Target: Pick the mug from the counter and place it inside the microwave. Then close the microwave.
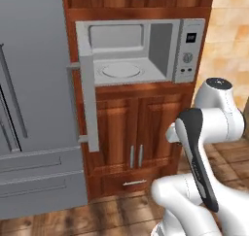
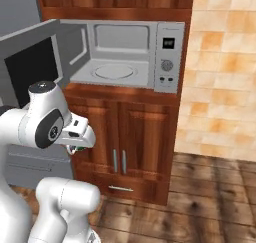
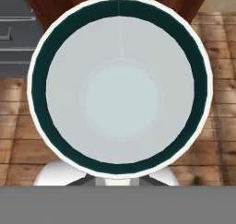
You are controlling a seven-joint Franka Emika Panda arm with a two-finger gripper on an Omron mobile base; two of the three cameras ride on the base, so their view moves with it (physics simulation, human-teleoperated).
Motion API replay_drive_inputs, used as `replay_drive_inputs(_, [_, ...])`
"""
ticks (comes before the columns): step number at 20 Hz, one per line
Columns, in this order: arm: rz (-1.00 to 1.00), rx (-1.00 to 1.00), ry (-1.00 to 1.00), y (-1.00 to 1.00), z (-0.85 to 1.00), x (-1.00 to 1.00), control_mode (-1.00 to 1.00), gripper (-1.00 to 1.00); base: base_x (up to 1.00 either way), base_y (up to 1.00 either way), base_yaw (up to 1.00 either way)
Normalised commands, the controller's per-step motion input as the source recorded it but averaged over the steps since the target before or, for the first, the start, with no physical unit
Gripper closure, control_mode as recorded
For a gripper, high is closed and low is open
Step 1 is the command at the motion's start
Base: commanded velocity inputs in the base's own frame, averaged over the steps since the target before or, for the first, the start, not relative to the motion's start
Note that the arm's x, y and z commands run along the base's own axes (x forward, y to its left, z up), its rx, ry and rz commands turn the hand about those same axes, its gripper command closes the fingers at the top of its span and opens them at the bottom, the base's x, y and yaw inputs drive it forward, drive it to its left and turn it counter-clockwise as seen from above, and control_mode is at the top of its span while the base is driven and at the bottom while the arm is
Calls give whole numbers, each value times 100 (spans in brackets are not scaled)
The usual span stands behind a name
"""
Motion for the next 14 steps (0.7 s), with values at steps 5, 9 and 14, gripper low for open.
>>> replay_drive_inputs(5, [0,0,0,0,0,0,100,100,65,-17,39])
replay_drive_inputs(9, [0,0,0,0,0,0,100,100,17,-22,0])
replay_drive_inputs(14, [0,0,0,0,0,0,100,100,65,-13,-11])
